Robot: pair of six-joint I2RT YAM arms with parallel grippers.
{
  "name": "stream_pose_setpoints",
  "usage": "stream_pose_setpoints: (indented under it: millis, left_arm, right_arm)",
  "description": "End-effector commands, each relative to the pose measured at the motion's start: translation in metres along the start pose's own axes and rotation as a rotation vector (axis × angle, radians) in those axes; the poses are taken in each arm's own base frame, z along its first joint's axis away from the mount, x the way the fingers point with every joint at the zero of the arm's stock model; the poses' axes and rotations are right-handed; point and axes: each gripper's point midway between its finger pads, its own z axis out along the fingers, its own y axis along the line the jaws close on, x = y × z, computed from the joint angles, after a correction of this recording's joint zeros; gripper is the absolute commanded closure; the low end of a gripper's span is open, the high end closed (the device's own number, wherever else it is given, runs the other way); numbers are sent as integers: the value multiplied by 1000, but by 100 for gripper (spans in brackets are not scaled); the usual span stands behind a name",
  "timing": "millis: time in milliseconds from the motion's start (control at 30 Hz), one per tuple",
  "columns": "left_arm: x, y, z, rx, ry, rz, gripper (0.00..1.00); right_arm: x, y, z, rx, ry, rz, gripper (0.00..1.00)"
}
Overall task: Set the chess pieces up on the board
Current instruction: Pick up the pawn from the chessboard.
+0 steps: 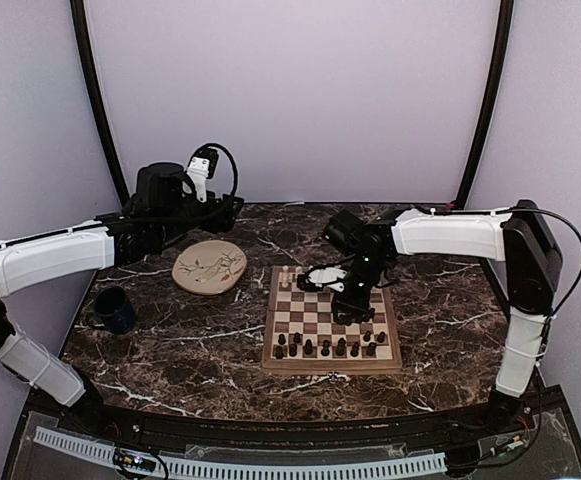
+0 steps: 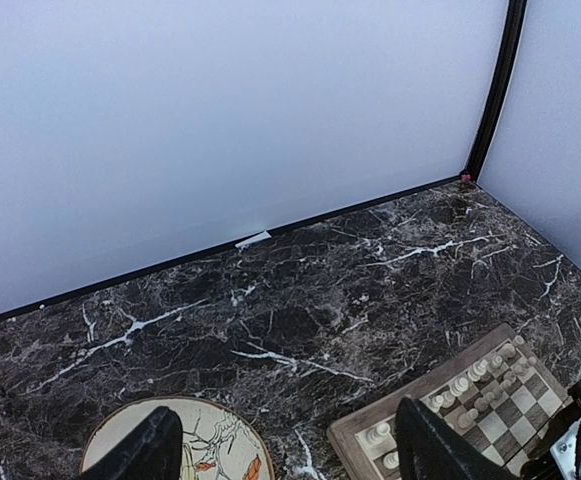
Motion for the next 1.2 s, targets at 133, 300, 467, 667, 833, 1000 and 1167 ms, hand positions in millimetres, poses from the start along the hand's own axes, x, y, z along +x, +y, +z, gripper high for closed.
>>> stream_pose_setpoints:
  millis: [133, 300, 467, 667, 833, 1000, 1167]
  left_arm:
    - [-3, -2, -1, 18, -13, -13, 25]
    - [-2, -3, 0, 23, -10, -16, 25]
    - [0, -3, 1, 23, -3, -14, 25]
    - [0, -3, 2, 23, -3, -14, 25]
    - [-1, -3, 2, 23, -4, -12, 25]
    - [-2, -4, 0, 27, -7, -9, 25]
    - [-3, -4, -1, 24, -9, -8, 25]
  right_arm:
    - [1, -6, 11, -2, 18, 29, 72]
    - [-1, -5, 9, -10, 9, 26, 84]
    - [-9, 0, 5, -38, -16, 23, 90]
    - [-34, 15, -6, -73, -67, -23, 90]
    - [-47, 38, -1, -123, -63, -81, 90]
    - [-53, 51, 7, -151, -47, -108, 90]
    - [-54, 60, 13, -166, -36, -124, 90]
